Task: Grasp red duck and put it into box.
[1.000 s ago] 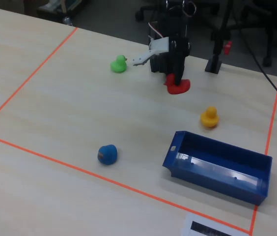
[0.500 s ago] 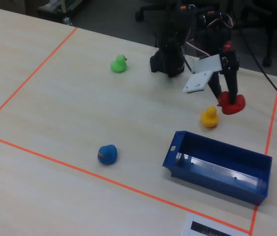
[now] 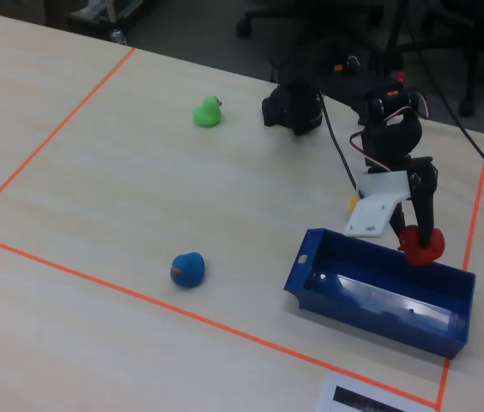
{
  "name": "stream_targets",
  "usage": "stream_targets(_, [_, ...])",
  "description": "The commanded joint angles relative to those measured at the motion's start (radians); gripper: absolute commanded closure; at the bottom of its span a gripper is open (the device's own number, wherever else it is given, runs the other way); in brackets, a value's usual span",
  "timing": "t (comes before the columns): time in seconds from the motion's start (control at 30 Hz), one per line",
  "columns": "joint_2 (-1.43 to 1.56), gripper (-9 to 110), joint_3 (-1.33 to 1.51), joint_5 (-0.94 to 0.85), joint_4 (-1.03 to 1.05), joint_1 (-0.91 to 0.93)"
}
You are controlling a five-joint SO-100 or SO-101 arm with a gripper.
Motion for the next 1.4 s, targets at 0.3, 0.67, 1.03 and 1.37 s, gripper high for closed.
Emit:
stream_targets(0.3, [-0.026,74,-0.026,-0.284,0.104,0.081])
stream_targets(0.67, [1.058,101,0.742,-0.454,0.041,0.394])
stream_targets(1.03, [2.154,101,1.985,-0.759,-0.133,0.67])
stream_targets(1.37, [2.442,101,2.477,-0.758,-0.014,0.67])
